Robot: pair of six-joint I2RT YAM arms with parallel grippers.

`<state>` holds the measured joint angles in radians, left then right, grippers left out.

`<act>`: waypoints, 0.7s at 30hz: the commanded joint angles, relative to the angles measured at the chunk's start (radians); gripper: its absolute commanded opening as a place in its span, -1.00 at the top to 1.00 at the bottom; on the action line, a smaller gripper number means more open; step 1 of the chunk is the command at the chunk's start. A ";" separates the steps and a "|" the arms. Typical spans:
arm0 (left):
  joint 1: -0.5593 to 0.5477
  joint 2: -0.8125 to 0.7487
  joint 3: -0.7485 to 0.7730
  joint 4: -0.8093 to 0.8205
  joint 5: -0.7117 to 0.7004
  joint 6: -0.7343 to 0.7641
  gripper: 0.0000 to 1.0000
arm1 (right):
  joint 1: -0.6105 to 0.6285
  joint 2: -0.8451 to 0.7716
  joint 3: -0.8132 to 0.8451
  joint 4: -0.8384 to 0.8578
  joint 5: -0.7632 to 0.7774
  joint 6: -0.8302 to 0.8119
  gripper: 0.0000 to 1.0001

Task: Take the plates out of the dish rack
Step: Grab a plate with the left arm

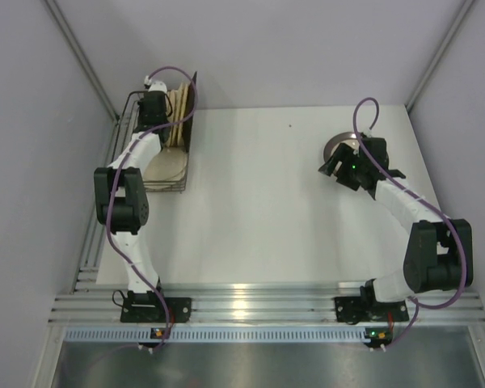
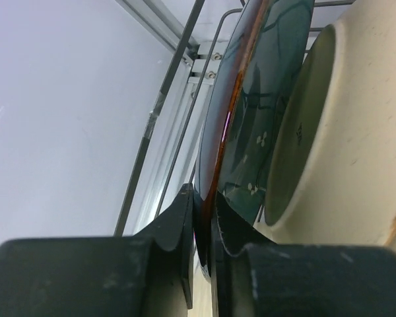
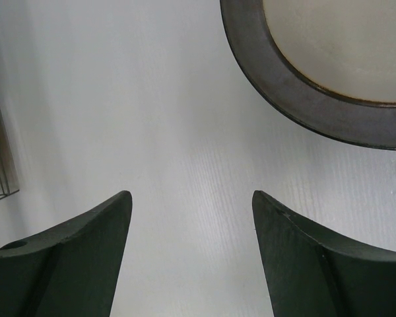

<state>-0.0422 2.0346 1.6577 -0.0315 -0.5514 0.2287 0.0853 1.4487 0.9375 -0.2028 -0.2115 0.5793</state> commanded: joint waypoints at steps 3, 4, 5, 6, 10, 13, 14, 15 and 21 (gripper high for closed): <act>-0.030 -0.071 0.024 0.071 -0.022 0.020 1.00 | 0.014 -0.010 0.032 0.039 -0.009 -0.006 -0.47; -0.034 -0.079 0.025 0.071 -0.045 0.030 1.00 | 0.016 -0.010 0.030 0.039 -0.008 -0.006 -0.47; -0.038 -0.085 0.030 0.071 -0.054 0.035 1.00 | 0.016 -0.010 0.030 0.040 -0.009 -0.006 -0.47; -0.041 -0.099 0.034 0.071 -0.068 0.040 1.00 | 0.016 -0.010 0.030 0.042 -0.011 -0.007 -0.47; -0.070 -0.126 0.062 0.079 -0.139 0.084 1.00 | 0.014 -0.005 0.029 0.048 -0.019 -0.007 -0.47; -0.102 -0.149 0.050 0.133 -0.226 0.148 1.00 | 0.016 -0.004 0.027 0.054 -0.023 -0.007 -0.47; -0.113 -0.160 0.045 0.178 -0.272 0.171 1.00 | 0.016 -0.004 0.026 0.059 -0.026 -0.006 -0.47; -0.122 -0.163 0.036 0.205 -0.301 0.194 1.00 | 0.016 -0.002 0.026 0.060 -0.028 -0.007 -0.47; -0.199 -0.188 -0.042 0.407 -0.464 0.392 1.00 | 0.016 -0.002 0.012 0.074 -0.037 -0.007 -0.47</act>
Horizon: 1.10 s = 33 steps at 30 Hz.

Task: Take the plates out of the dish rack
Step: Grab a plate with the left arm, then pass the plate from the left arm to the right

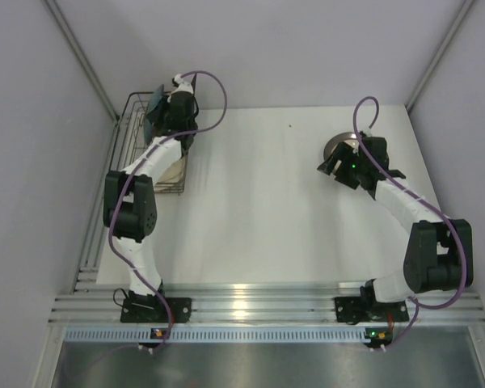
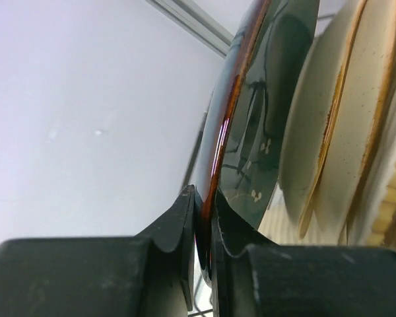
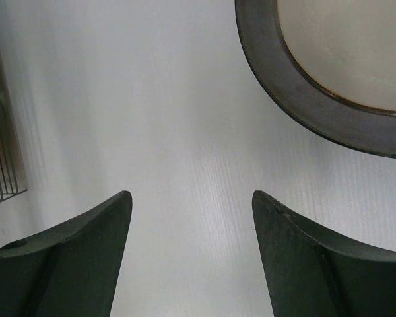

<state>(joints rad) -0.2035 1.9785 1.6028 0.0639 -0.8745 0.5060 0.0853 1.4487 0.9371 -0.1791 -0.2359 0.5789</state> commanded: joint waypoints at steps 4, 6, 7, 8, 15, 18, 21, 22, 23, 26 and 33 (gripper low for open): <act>-0.068 -0.145 -0.009 0.413 -0.211 0.234 1.00 | 0.016 -0.002 0.008 0.059 -0.017 -0.008 -0.47; -0.085 -0.162 -0.012 0.485 -0.233 0.284 1.00 | 0.016 -0.002 0.006 0.064 -0.023 -0.008 -0.47; -0.102 -0.170 -0.014 0.505 -0.248 0.328 1.00 | 0.014 0.001 0.006 0.067 -0.026 -0.008 -0.47; -0.109 -0.176 -0.011 0.525 -0.254 0.342 1.00 | 0.016 0.001 0.005 0.073 -0.035 -0.008 -0.47; -0.181 -0.294 0.086 0.247 -0.239 0.188 1.00 | 0.014 0.012 -0.017 0.215 -0.219 -0.008 -0.47; -0.227 -0.362 0.109 0.154 -0.209 0.086 1.00 | 0.016 0.021 -0.040 0.337 -0.370 0.018 -0.46; -0.255 -0.421 0.195 -0.125 -0.106 -0.130 1.00 | 0.016 0.024 -0.066 0.476 -0.520 0.064 -0.45; -0.258 -0.432 0.222 -0.192 -0.054 -0.194 1.00 | 0.016 0.021 -0.075 0.512 -0.589 0.090 -0.45; -0.260 -0.455 0.267 -0.249 0.041 -0.302 1.00 | 0.019 0.016 -0.087 0.548 -0.618 0.104 -0.44; -0.264 -0.469 0.357 -0.436 0.204 -0.430 1.00 | 0.022 -0.005 -0.101 0.630 -0.686 0.122 -0.45; -0.231 -0.538 0.298 -0.563 0.812 -0.740 1.00 | 0.033 -0.017 -0.144 0.831 -0.789 0.217 -0.47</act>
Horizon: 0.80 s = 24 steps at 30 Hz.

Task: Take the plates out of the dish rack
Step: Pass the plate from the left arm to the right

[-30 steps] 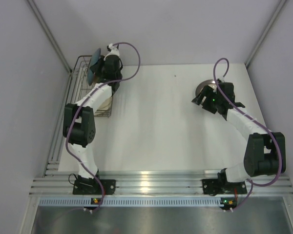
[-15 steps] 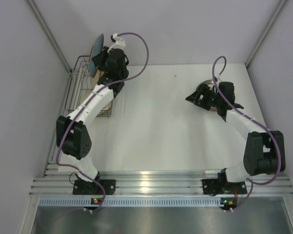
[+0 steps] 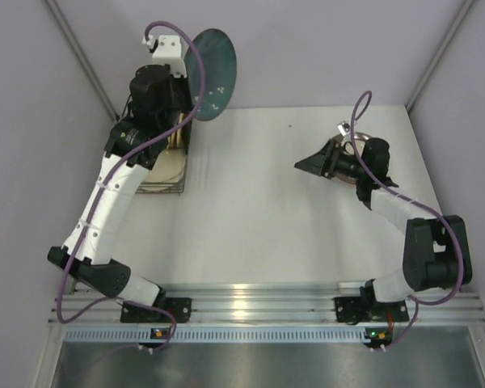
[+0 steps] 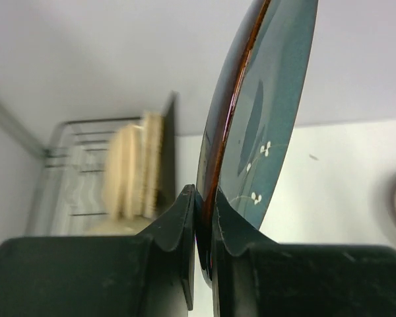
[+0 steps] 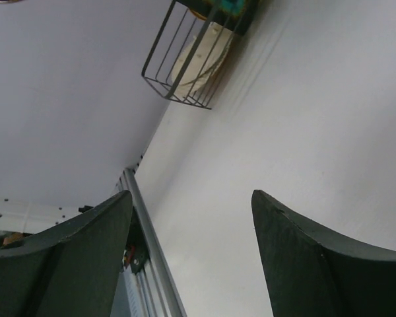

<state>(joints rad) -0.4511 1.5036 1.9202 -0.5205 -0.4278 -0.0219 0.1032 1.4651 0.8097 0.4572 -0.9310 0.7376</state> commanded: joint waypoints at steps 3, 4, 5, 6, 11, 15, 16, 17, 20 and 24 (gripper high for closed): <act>0.060 -0.106 -0.150 0.115 0.584 -0.324 1.00 | 0.016 -0.019 -0.037 0.322 -0.130 0.144 -0.47; 0.068 -0.112 -0.182 0.140 0.680 -0.352 1.00 | 0.016 -0.008 -0.041 0.352 -0.146 0.179 -0.47; 0.080 -0.118 -0.244 0.202 0.739 -0.392 1.00 | 0.016 -0.006 -0.046 0.395 -0.150 0.192 -0.47; 0.081 -0.120 -0.271 0.223 0.771 -0.410 1.00 | 0.016 -0.005 -0.050 0.411 -0.154 0.204 -0.46; 0.088 -0.092 -0.415 0.352 0.931 -0.519 1.00 | 0.026 -0.017 -0.040 0.348 -0.170 0.158 -0.46; 0.089 -0.080 -0.478 0.448 0.991 -0.579 1.00 | 0.050 -0.029 0.022 -0.023 -0.129 -0.054 -0.45; 0.089 -0.074 -0.484 0.473 1.000 -0.588 1.00 | 0.058 -0.031 0.043 -0.063 -0.106 -0.120 -0.45; 0.089 -0.074 -0.496 0.484 1.012 -0.599 1.00 | 0.064 -0.026 0.054 -0.099 -0.095 -0.145 -0.45; 0.091 -0.066 -0.513 0.502 1.028 -0.607 1.00 | 0.085 -0.005 0.080 -0.173 -0.083 -0.194 -0.44; 0.091 -0.056 -0.549 0.514 1.052 -0.618 1.00 | 0.102 0.011 0.089 -0.170 -0.092 -0.195 -0.37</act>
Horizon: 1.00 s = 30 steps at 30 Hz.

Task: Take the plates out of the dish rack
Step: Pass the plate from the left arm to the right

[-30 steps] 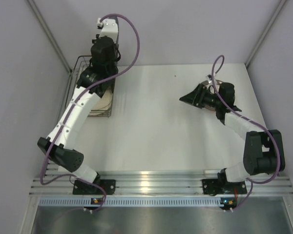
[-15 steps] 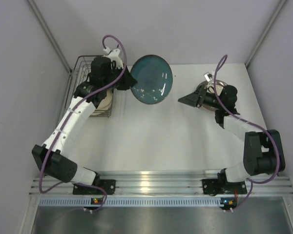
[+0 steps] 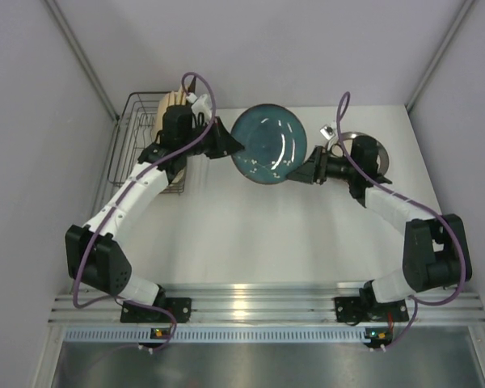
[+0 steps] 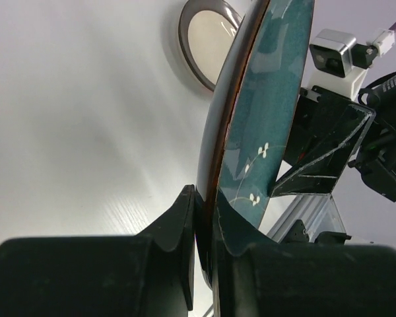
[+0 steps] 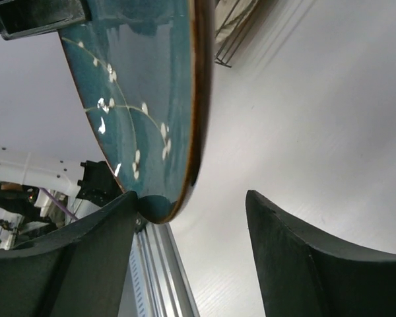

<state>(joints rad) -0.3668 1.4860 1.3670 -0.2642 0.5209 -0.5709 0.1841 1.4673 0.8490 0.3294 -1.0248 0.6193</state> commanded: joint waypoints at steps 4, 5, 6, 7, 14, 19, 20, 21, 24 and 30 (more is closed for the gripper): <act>0.006 -0.032 -0.040 0.285 0.102 -0.069 1.00 | 0.032 0.021 0.061 -0.027 -0.024 -0.066 -0.18; 0.006 -0.030 -0.057 0.292 0.103 -0.078 1.00 | 0.034 0.021 0.062 -0.015 -0.027 -0.061 -0.14; 0.006 -0.029 -0.065 0.302 0.105 -0.083 1.00 | 0.035 0.022 0.062 -0.007 -0.031 -0.056 -0.09; 0.006 -0.027 -0.081 0.310 0.108 -0.086 1.00 | 0.037 0.025 0.064 -0.003 -0.035 -0.047 -0.01; 0.002 -0.029 -0.126 0.379 0.137 -0.138 1.00 | 0.048 0.054 0.073 0.031 -0.041 -0.013 0.47; -0.003 -0.026 -0.154 0.402 0.139 -0.145 1.00 | 0.048 0.067 0.067 0.079 -0.024 0.033 0.95; -0.006 -0.026 -0.158 0.405 0.140 -0.149 1.00 | 0.048 0.068 0.067 0.079 -0.020 0.037 0.99; -0.007 -0.023 -0.160 0.404 0.137 -0.150 1.00 | 0.048 0.071 0.065 0.080 -0.009 0.045 1.00; -0.015 -0.018 -0.172 0.405 0.134 -0.155 1.00 | 0.048 0.073 0.061 0.102 0.021 0.074 1.00; -0.017 -0.015 -0.197 0.389 0.085 -0.147 0.15 | 0.037 0.074 0.045 0.154 0.087 0.144 1.00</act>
<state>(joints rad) -0.3614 1.4910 1.1591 -0.0105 0.5697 -0.6537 0.2073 1.5463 0.8715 0.3275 -0.9890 0.7670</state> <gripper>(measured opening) 0.387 0.065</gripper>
